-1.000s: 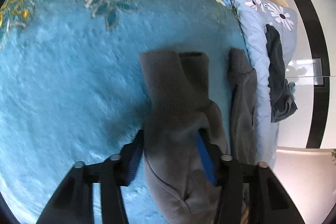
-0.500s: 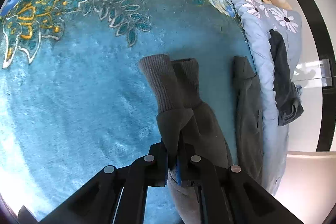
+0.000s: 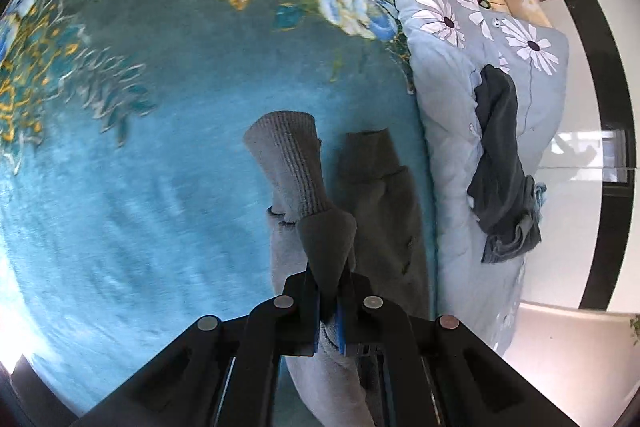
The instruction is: Fold clothes
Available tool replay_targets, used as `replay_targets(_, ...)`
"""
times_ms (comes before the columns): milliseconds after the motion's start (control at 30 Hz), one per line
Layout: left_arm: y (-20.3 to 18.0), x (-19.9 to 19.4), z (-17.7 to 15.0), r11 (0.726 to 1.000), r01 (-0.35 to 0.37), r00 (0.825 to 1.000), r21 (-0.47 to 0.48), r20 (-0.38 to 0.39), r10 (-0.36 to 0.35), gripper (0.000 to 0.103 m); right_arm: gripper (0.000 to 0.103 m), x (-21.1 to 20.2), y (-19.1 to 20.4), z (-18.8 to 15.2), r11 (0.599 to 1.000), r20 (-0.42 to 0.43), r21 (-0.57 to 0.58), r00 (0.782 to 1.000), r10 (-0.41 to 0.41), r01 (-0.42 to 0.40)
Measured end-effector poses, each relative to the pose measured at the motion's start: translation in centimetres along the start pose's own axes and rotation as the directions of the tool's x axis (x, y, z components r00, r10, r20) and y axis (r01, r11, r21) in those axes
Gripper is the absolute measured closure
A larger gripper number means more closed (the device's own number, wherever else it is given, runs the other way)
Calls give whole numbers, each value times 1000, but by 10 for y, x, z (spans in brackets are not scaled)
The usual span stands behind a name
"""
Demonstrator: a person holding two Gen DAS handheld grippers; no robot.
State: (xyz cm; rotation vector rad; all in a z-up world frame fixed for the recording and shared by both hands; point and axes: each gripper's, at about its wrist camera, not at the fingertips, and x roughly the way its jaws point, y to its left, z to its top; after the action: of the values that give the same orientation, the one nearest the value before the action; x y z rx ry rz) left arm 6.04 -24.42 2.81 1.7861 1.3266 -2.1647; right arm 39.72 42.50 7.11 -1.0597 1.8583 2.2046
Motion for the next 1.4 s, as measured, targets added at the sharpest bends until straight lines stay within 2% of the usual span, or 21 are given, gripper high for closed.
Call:
replay_targets(133, -43, 24, 13, 998, -57, 998, 19, 1, 57, 97, 94, 13, 9, 21, 1000, 19, -1, 1000, -17, 17)
replay_targets(333, -65, 62, 27, 990, -139, 990, 6, -20, 139, 96, 94, 34, 15, 52, 998, 50, 13, 996, -69, 68)
replay_targets(433, -72, 82, 37, 990, -137, 990, -20, -34, 136, 96, 94, 46, 18, 65, 995, 65, 15, 993, -95, 94)
replay_targets(467, -74, 88, 41, 991, -128, 991, -22, -36, 127, 96, 94, 50, 18, 69, 994, 70, 16, 991, -111, 110)
replay_targets(533, -80, 99, 45, 996, -83, 996, -9, -39, 83, 89, 94, 59, 16, 75, 989, 72, 12, 986, -149, 149)
replay_targets(700, -92, 113, 49, 995, 40, 998, 93, -53, -35, 57, 94, 74, 2, 86, 969, 68, 13, 967, -245, 245)
replay_targets(800, -88, 113, 50, 981, 154, 987, 115, -75, -146, 46, 94, 78, -3, 88, 960, 66, 6, 957, -281, 281)
replay_targets(900, -80, 104, 51, 971, 192, 981, 146, -62, -185, 43, 93, 86, -1, 90, 949, 65, -24, 948, -311, 313)
replay_targets(1000, -63, 91, 50, 972, 104, 994, 210, 5, -107, 42, 93, 92, -1, 92, 946, 63, -19, 945, -322, 323)
replay_targets(1100, -35, 91, 50, 981, 41, 998, 191, 34, -48, 41, 93, 92, -2, 91, 943, 67, -26, 942, -328, 331)
replay_targets(1200, -15, 98, 46, 988, 43, 999, 148, 11, -45, 41, 93, 94, -4, 92, 938, 72, -32, 937, -342, 345)
replay_targets(1333, -16, 113, 36, 981, 6, 1000, 193, -15, -3, 41, 93, 100, -3, 94, 933, 72, -25, 931, -358, 360)
replay_targets(1367, -17, 116, 35, 980, 1, 1000, 198, -14, 2, 41, 91, 99, -1, 93, 934, 72, -29, 932, -354, 357)
replay_targets(1400, -18, 119, 33, 979, -5, 1000, 202, -12, 7, 41, 86, 97, 5, 91, 936, 73, -52, 936, -343, 347)
